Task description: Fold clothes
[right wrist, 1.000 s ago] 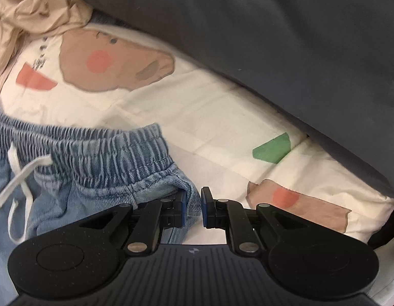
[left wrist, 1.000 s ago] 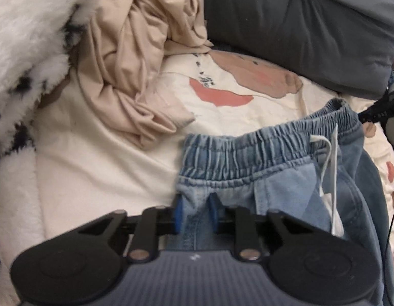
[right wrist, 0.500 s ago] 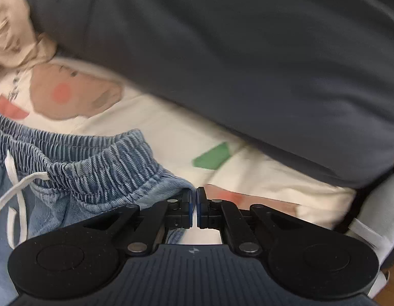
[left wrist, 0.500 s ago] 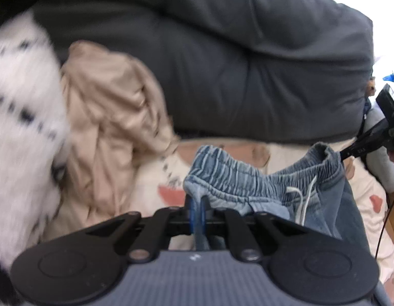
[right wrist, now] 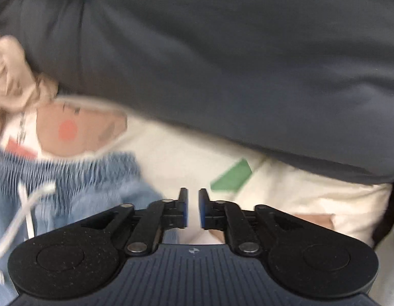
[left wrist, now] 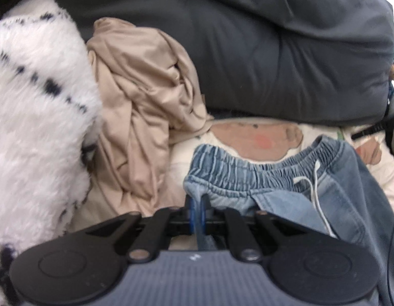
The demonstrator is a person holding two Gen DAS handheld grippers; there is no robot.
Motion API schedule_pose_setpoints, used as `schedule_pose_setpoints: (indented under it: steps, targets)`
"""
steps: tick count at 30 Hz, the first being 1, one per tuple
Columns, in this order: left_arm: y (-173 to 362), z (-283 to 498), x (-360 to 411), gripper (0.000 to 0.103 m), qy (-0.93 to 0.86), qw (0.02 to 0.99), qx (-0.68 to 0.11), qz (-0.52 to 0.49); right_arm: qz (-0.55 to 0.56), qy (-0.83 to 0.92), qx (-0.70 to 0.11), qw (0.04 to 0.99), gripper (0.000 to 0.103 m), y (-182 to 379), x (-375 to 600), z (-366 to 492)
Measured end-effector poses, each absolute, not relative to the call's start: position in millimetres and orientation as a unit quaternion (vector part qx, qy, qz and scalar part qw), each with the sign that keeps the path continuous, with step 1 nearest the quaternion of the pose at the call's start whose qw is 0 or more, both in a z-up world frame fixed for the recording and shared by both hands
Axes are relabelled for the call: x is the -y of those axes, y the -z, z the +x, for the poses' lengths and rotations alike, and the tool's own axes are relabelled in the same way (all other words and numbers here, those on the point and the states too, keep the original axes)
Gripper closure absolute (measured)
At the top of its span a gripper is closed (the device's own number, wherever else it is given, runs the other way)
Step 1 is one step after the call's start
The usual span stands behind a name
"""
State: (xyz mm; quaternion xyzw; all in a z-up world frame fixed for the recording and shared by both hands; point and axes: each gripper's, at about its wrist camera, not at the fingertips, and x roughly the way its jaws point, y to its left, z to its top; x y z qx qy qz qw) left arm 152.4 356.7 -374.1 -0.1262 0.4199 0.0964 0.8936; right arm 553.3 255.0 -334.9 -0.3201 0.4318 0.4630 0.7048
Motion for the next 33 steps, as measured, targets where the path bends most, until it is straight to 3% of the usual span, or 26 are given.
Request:
schedule_pose_setpoints:
  steps: [1, 3, 18, 24, 33]
  targets:
    - [375.2, 152.0, -357.6, 0.098, -0.095, 0.893, -0.423, -0.124, -0.306, -0.466, -0.433, 0.708, 0.072, 336.8, -258.1, 555.1]
    - [377.2, 152.2, -359.1, 0.098, -0.091, 0.891, -0.427, -0.122, -0.291, -0.477, -0.440, 0.703, 0.067, 342.7, -265.1, 556.5]
    - [387.5, 154.8, -364.5, 0.096, -0.084, 0.883, -0.442, -0.132, -0.366, -0.545, -0.435, 0.616, 0.067, 360.2, -277.6, 537.5]
    - [390.1, 155.6, -365.7, 0.096, -0.084, 0.881, -0.445, -0.137, -0.382, -0.563, -0.423, 0.598, 0.058, 352.5, -268.9, 541.5]
    - [391.8, 155.7, -364.8, 0.096, -0.083, 0.880, -0.448, -0.134, -0.427, -0.580, -0.404, 0.564, 0.057, 377.7, -284.1, 521.8]
